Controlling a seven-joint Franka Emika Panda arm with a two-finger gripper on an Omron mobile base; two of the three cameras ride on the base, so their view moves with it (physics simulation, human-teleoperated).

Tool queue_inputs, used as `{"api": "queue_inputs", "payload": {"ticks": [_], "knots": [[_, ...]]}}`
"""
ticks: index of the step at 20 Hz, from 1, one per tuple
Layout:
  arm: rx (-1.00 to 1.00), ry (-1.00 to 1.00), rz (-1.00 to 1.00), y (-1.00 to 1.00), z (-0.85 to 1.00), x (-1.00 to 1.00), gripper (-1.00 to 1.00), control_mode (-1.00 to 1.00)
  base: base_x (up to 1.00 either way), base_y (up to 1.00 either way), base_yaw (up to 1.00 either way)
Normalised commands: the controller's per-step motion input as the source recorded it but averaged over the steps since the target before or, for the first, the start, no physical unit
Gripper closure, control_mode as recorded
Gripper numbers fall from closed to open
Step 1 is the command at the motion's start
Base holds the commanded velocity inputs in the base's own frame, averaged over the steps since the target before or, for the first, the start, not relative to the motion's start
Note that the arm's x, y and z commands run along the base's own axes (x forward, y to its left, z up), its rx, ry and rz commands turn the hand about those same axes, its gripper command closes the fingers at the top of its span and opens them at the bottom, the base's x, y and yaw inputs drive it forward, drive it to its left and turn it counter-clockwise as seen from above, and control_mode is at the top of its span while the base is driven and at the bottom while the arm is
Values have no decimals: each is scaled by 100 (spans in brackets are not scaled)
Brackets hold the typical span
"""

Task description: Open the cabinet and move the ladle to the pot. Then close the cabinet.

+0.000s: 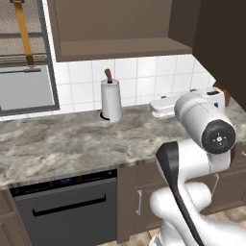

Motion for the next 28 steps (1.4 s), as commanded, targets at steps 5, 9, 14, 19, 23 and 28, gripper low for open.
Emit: {"api": "queue_inputs", "payload": {"ticks": [5,9,14,19,23,28], "knots": [[1,-17,-4,-37,65,-97,-100,-100,0,0,0],[0,-15,-7,-10,27,-100,-100,-100,0,0,0],[0,-10,-10,9,17,-99,-100,-100,0,0,0],[1,0,-1,-71,1,-69,-100,-100,0,0,0],[1,-3,0,-74,0,-100,-100,-100,0,0,0],[3,-5,0,-75,0,-79,-100,-100,0,0,0]]}}
